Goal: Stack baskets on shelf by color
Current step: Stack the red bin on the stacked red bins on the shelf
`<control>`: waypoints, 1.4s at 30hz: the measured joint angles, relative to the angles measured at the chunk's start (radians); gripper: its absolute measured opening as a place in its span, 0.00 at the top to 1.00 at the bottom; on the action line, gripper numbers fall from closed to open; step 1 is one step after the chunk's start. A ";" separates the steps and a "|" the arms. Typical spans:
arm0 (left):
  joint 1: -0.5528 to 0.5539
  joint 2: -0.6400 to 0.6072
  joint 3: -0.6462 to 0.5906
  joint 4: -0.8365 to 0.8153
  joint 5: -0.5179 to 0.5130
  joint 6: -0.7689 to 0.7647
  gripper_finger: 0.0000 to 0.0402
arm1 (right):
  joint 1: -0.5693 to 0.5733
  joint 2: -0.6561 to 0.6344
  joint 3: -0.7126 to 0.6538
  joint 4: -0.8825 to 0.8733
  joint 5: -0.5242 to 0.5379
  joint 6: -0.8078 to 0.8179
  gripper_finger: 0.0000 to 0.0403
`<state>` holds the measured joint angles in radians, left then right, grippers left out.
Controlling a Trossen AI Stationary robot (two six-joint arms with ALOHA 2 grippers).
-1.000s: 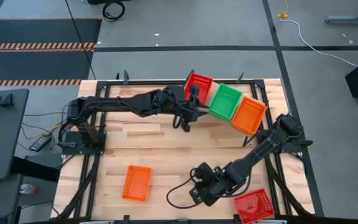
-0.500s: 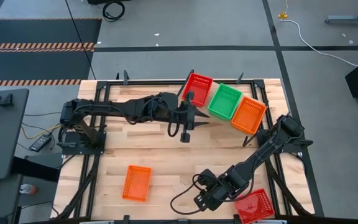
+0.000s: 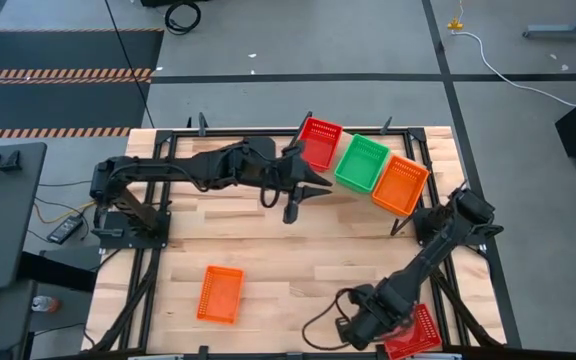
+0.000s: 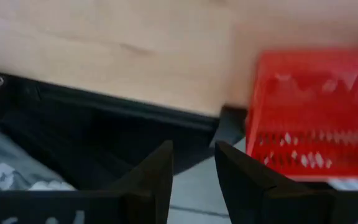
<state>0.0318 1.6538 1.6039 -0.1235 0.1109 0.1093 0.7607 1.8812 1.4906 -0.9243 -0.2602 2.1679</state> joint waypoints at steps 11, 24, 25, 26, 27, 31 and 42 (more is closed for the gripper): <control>0.000 -0.232 -0.299 0.253 0.001 -0.020 0.81 | 0.047 0.000 0.000 -0.041 -0.027 0.057 0.69; -0.003 -0.407 -0.693 0.522 0.012 -0.084 0.79 | 0.082 0.067 -0.002 -0.173 -0.037 0.029 0.69; -0.003 -0.406 -0.709 0.561 0.017 -0.097 0.78 | 0.084 0.078 -0.002 -0.167 -0.038 0.018 0.69; -0.003 -0.408 -0.729 0.582 0.026 -0.106 0.78 | 0.087 0.086 -0.002 -0.164 -0.037 0.010 0.69; -0.003 -0.411 -0.744 0.593 0.037 -0.124 0.78 | 0.088 0.095 -0.001 -0.163 -0.037 0.006 0.68; -0.013 -0.423 -0.791 0.643 0.069 -0.172 0.77 | 0.101 0.098 -0.001 -0.140 0.013 0.004 0.68; -0.083 -0.489 -0.846 0.644 0.068 -0.171 0.79 | 0.121 0.093 -0.001 -0.130 -0.018 -0.078 0.68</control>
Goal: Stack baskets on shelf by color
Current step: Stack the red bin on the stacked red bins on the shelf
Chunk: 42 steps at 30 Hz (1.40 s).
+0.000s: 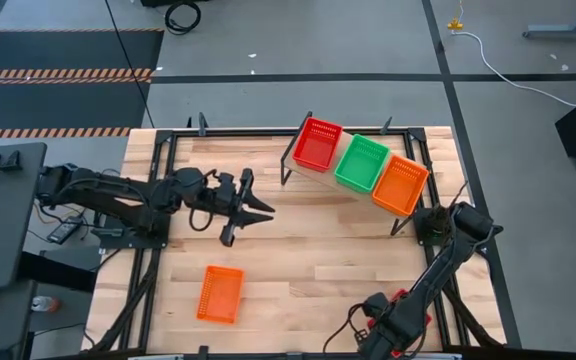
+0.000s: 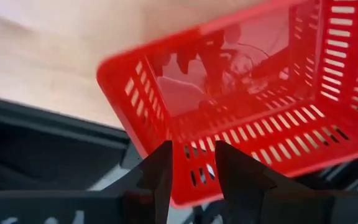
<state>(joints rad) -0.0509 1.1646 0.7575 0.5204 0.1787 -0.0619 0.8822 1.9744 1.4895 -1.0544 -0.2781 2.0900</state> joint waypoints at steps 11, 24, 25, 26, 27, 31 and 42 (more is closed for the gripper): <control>-0.016 -0.002 0.000 0.029 -0.001 0.046 0.78 | 0.015 -0.053 0.002 0.057 0.087 -0.051 0.68; -0.033 -0.001 0.000 -0.067 0.002 0.045 0.77 | 0.055 -0.026 0.000 0.148 0.168 0.055 0.65; -0.038 -0.001 0.000 -0.068 0.002 0.048 0.77 | 0.054 -0.021 0.000 0.153 0.174 0.054 0.63; -0.042 -0.002 0.000 -0.065 0.002 0.052 0.78 | 0.053 -0.014 0.000 0.146 0.174 0.054 0.61; -0.046 -0.002 0.001 -0.064 0.002 0.052 0.78 | 0.053 -0.006 -0.001 0.135 0.174 0.050 0.60; -0.063 -0.002 0.001 -0.083 0.002 0.047 0.79 | 0.054 0.020 -0.001 0.083 0.156 0.038 0.54; -0.128 -0.002 0.001 -0.088 -0.003 0.034 0.78 | 0.061 0.087 -0.001 0.045 0.220 -0.077 0.54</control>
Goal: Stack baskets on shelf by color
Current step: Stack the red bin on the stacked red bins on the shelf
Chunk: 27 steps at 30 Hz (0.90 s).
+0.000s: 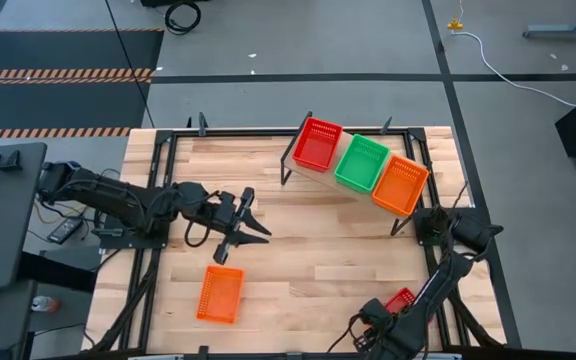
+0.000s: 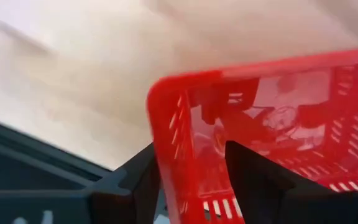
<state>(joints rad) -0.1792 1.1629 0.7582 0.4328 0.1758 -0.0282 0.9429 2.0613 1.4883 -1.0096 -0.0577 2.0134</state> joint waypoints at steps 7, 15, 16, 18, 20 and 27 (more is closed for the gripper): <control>-0.054 0.000 0.000 -0.013 -0.062 -0.009 0.81 | -0.011 0.016 0.001 0.061 -0.022 -0.144 0.56; -0.073 0.000 0.000 -0.013 -0.206 -0.013 0.81 | -0.019 0.016 0.000 0.000 -0.022 -0.243 0.56; -0.072 0.000 0.000 -0.013 -0.210 -0.013 0.81 | -0.019 0.016 0.000 -0.013 -0.027 -0.245 0.56; -0.072 0.000 0.000 -0.012 -0.220 -0.012 0.82 | -0.021 0.016 0.000 -0.041 -0.039 -0.252 0.56; -0.072 0.000 0.000 -0.013 -0.222 -0.013 0.82 | -0.022 0.016 0.000 -0.048 -0.043 -0.252 0.57; -0.072 0.000 0.000 -0.015 -0.221 -0.013 0.82 | -0.035 0.016 0.000 -0.046 -0.052 -0.237 0.63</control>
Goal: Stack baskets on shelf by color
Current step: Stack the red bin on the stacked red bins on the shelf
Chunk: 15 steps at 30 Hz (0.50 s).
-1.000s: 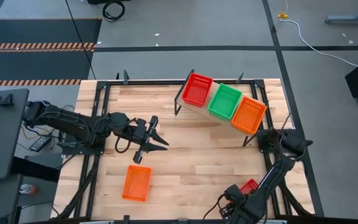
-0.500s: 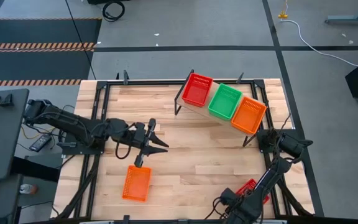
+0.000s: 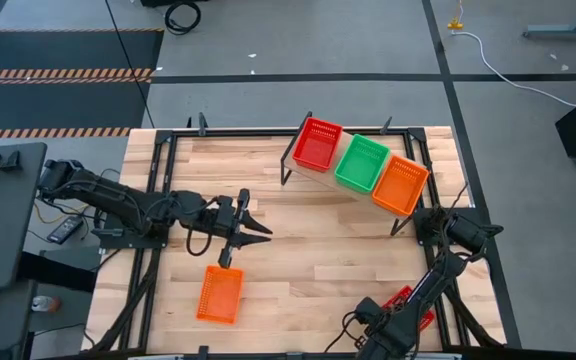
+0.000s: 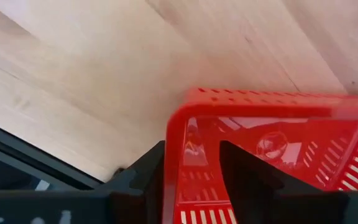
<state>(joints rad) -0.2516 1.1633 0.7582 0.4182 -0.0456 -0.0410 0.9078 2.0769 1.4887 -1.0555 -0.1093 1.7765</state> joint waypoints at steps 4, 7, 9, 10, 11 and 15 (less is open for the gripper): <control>0.000 0.000 0.000 -0.006 0.000 0.000 0.83 | -0.014 0.000 0.000 0.007 0.000 0.000 0.66; 0.000 0.000 0.000 -0.007 0.000 0.000 0.83 | -0.019 0.000 0.000 0.012 0.005 -0.004 0.69; 0.000 0.000 0.000 -0.010 0.000 0.000 0.83 | -0.020 0.000 0.000 0.014 0.003 -0.015 0.70; 0.000 0.000 0.000 -0.012 0.000 0.000 0.82 | -0.020 0.000 0.000 0.015 0.003 -0.017 0.71; 0.000 0.000 0.000 -0.014 0.000 0.000 0.82 | -0.020 0.000 0.000 0.015 0.003 -0.017 0.72; 0.000 0.000 0.000 -0.014 0.000 0.000 0.83 | -0.020 0.000 0.000 0.025 0.003 -0.020 0.75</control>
<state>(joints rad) -0.2512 1.1633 0.7582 0.4043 -0.0452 -0.0414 0.8875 2.0769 1.4887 -1.0300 -0.1062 1.7569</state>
